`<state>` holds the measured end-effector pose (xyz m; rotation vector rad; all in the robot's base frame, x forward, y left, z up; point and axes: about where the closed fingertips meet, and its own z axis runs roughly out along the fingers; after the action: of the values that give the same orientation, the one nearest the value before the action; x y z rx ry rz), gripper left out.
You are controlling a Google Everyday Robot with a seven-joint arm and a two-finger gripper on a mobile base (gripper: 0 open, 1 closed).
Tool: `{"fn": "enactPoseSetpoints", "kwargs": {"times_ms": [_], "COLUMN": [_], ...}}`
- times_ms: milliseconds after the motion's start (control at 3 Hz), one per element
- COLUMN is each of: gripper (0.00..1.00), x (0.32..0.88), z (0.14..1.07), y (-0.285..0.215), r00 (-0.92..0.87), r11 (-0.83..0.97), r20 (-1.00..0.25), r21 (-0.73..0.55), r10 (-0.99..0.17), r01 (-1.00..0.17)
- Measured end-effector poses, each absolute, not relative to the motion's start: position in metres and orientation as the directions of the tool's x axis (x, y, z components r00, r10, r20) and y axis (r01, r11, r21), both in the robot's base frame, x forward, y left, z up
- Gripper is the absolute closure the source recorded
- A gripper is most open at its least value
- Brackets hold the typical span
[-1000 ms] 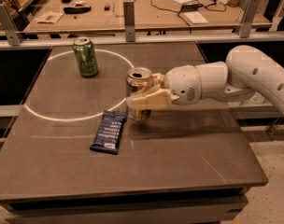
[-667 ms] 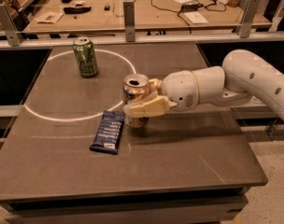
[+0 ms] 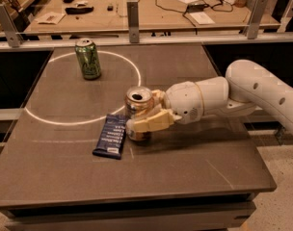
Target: Move orange can near rxbar blueberry
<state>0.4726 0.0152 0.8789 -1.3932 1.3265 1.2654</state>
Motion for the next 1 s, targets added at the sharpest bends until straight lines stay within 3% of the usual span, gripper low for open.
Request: {"fn": "enactPoseSetpoints", "kwargs": {"times_ms": [1000], "gripper": [0.35], "x": [0.4671], "z": [0.8658], "y": [0.0159], "r00": [-0.027], "r11": [-0.118], "r20": [-0.982], "r21": [0.05], "r10": [-0.187], "r01": [-0.992]}}
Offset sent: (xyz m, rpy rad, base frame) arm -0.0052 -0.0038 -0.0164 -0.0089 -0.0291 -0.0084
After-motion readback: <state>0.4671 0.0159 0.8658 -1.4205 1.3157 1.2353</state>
